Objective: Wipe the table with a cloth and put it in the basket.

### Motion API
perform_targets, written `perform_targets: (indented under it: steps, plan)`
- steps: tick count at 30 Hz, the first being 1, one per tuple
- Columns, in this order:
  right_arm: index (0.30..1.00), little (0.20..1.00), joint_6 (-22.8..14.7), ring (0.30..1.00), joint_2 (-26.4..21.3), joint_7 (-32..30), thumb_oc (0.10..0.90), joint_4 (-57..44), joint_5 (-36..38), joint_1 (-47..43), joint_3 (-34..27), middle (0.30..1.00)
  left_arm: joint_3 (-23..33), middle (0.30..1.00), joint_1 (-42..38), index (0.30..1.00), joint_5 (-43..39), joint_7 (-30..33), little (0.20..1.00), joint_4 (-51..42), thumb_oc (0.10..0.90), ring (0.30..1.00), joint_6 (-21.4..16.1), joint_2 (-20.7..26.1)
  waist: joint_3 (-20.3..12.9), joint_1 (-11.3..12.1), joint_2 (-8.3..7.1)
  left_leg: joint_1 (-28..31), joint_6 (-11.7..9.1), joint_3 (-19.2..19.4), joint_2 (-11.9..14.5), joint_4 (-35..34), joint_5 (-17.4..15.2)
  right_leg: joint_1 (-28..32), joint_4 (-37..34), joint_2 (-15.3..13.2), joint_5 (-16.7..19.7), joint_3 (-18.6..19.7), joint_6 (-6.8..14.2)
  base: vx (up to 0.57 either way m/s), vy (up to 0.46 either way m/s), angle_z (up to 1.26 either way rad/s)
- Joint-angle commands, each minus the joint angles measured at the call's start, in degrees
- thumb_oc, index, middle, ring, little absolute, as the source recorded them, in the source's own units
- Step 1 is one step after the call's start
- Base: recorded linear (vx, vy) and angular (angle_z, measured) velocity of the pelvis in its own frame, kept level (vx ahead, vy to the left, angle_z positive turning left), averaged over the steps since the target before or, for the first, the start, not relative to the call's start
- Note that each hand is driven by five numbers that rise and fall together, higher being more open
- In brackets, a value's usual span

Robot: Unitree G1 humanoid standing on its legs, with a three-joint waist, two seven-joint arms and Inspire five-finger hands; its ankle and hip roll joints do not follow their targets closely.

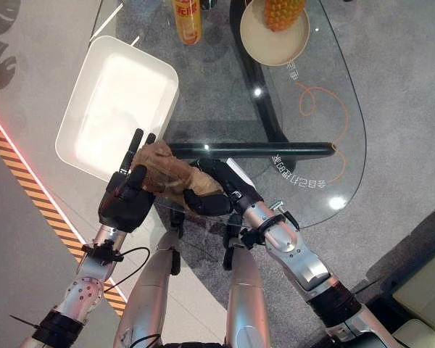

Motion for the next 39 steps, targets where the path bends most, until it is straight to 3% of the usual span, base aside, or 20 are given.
perform_targets:
  steps: [1,10,18,19,20,21,39]
  plan:
    - [0.3,0.2,-6.9,0.3,-0.3,1.2,0.1,-8.1,1.2,-1.0,0.3,0.3,-1.0,0.9,-3.1,0.9,7.4,-2.2,0.9,-13.6,0.8,0.9,2.5,1.1,-1.6,-0.1,-0.24,-1.0,2.1,4.7,-3.4,9.4,-9.4,0.6,-8.5,4.2,7.7,-1.6,0.5,0.0,0.0,0.0]
    - [0.3,0.2,-12.2,0.3,1.0,-2.5,0.1,-10.4,5.0,-1.4,-0.1,0.3,-5.5,0.9,-2.9,0.9,11.4,-0.9,0.9,-14.0,0.8,0.9,5.9,3.8,-1.6,-0.7,0.35,-1.5,2.4,5.3,-3.3,9.2,-9.4,-0.2,-8.9,4.4,8.2,-0.6,0.8,0.0,0.0,0.0]
    - [0.3,0.2,-12.6,0.3,2.3,-3.5,0.1,-10.7,5.1,-1.6,0.6,0.3,-6.3,0.9,-2.6,0.9,9.4,-1.8,0.9,-13.5,0.8,0.9,5.1,3.5,-1.6,-0.8,0.48,-1.5,2.4,5.8,-3.2,9.1,-9.5,-0.4,-9.1,4.5,8.2,-0.7,0.7,0.0,0.0,0.0]
    - [0.3,0.2,-13.0,0.3,2.5,-3.8,0.1,-10.7,5.5,-1.6,0.6,0.3,-6.4,0.662,-2.6,0.662,9.5,-1.7,0.623,-13.4,0.523,0.662,5.0,3.6,-1.6,-0.8,0.36,-1.5,2.4,5.8,-3.1,9.1,-9.5,-0.4,-9.1,4.5,8.3,-0.8,0.8,0.0,0.0,0.0]
    - [0.3,0.2,-13.1,0.3,2.5,-3.8,0.1,-10.7,5.5,-1.6,0.6,0.3,-6.4,0.585,-2.6,0.585,9.5,-1.7,0.532,-13.4,0.432,0.585,5.0,3.6,-1.6,-0.8,0.35,-1.5,2.4,5.8,-3.1,9.1,-9.5,-0.3,-9.2,4.5,8.3,-0.8,0.8,0.0,0.0,0.0]
    - [0.3,0.2,-13.4,0.3,2.7,-3.9,0.1,-10.5,5.8,-1.8,0.6,0.3,-6.5,0.3,-2.9,0.3,9.4,-1.3,0.2,-13.3,0.1,0.3,4.9,3.8,-1.6,-0.8,0.27,-1.5,2.4,5.8,-3.1,9.0,-9.5,-0.3,-9.2,4.5,8.3,-0.9,0.8,0.0,0.0,0.0]
    - [0.3,0.2,-12.6,0.3,3.1,-4.1,0.1,-10.9,5.3,-1.2,0.4,0.3,-4.8,0.3,-1.7,0.3,5.2,-1.5,0.2,-12.2,0.1,0.3,2.8,1.6,-1.6,-0.6,-0.18,-1.2,2.1,5.8,-2.8,9.0,-9.6,0.0,-9.1,4.3,8.0,-1.6,0.6,0.0,0.0,0.0]
